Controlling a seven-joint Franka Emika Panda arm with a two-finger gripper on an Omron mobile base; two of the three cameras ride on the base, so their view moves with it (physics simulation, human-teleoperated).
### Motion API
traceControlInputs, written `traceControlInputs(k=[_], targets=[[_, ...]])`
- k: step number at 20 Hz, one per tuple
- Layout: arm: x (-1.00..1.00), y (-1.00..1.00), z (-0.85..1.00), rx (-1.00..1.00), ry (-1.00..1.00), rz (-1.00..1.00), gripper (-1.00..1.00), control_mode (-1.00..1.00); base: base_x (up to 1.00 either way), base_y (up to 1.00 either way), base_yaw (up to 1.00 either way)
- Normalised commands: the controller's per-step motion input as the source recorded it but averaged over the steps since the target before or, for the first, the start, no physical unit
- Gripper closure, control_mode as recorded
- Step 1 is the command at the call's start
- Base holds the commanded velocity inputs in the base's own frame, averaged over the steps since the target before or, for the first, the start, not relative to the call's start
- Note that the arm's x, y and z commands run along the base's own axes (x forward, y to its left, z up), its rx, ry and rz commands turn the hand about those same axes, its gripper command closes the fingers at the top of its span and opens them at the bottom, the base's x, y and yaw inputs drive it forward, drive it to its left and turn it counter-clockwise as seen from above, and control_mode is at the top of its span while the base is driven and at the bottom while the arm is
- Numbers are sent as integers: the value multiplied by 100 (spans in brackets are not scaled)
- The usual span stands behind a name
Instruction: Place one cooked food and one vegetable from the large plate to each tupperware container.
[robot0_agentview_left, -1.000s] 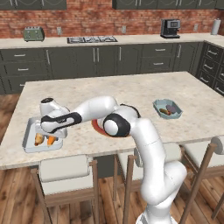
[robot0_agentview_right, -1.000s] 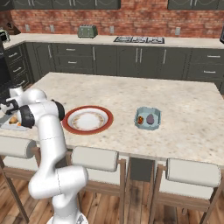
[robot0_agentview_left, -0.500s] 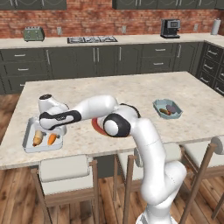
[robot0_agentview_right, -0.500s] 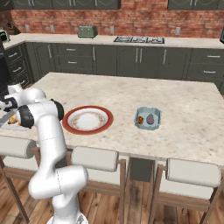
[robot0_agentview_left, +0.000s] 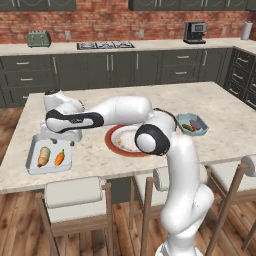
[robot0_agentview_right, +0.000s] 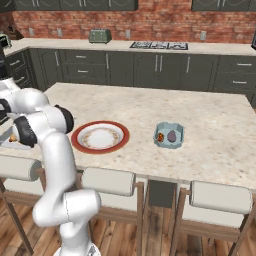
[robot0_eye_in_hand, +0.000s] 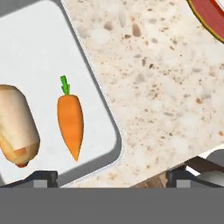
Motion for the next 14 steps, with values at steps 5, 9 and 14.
traceControlInputs(k=[5, 9, 14], targets=[[-80, -99, 78, 1, -1, 1, -100, -100, 0, 0, 0], [-97, -100, 52, 0, -3, 6, -100, -100, 0, 0, 0], [-93, -100, 50, 2, -1, 12, -100, -100, 0, 0, 0]])
